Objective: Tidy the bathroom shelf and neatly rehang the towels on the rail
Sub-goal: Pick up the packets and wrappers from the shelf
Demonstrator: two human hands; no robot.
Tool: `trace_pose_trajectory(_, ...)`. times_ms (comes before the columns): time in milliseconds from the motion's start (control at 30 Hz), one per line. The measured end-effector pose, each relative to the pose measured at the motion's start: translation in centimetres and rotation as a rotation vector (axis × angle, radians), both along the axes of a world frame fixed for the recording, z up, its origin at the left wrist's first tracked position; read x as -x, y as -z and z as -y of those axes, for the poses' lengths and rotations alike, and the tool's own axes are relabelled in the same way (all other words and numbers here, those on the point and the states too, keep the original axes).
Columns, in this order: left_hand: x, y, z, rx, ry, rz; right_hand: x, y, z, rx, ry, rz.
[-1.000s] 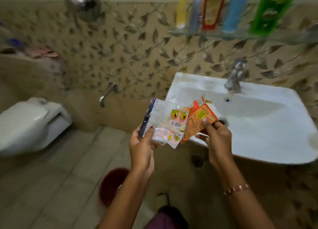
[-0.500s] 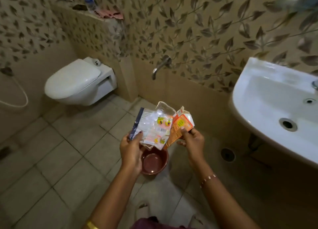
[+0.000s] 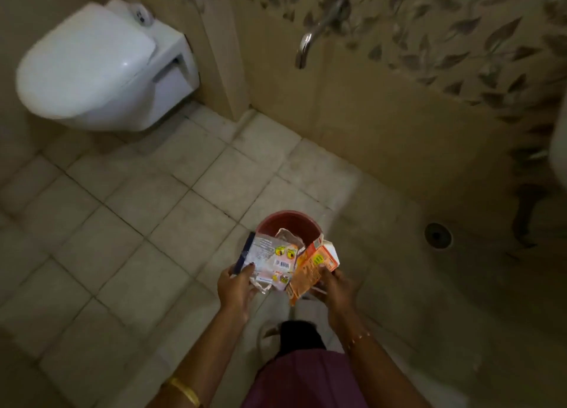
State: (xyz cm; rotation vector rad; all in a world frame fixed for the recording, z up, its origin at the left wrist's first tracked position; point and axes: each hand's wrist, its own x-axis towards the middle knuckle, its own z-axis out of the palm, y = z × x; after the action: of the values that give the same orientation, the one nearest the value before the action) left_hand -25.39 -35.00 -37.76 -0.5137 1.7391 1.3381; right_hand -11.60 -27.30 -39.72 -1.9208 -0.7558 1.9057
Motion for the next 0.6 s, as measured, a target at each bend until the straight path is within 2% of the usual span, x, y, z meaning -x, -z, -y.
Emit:
trace_pose_trajectory(167, 1.2, 13.2, -3.9, 0.091, -0.065, 0.08, 2.5, 12.9, -3.5, 0.072, 0.014, 0.089)
trace_pose_trajectory(300, 1.8, 24.2, -6.8, 0.152, -0.032, 0.099, 4.5, 22.7, -6.3, 0.044, -0.067, 0.17)
trace_pose_trajectory(400, 1.7, 31.1, -7.9, 0.185, -0.018, 0.184, 5.4, 28.8, -7.4, 0.105, -0.132, 0.181)
trace_pose_trajectory(500, 1.3, 35.2, -8.7, 0.194, 0.05, 0.252, 5.8, 33.0, -7.9, 0.16, -0.231, 0.215)
trace_pose_trajectory(600, 1.0, 36.8, -9.3, 0.216, 0.091, 0.204, 5.8, 34.9, -8.5, 0.199, -0.291, 0.243)
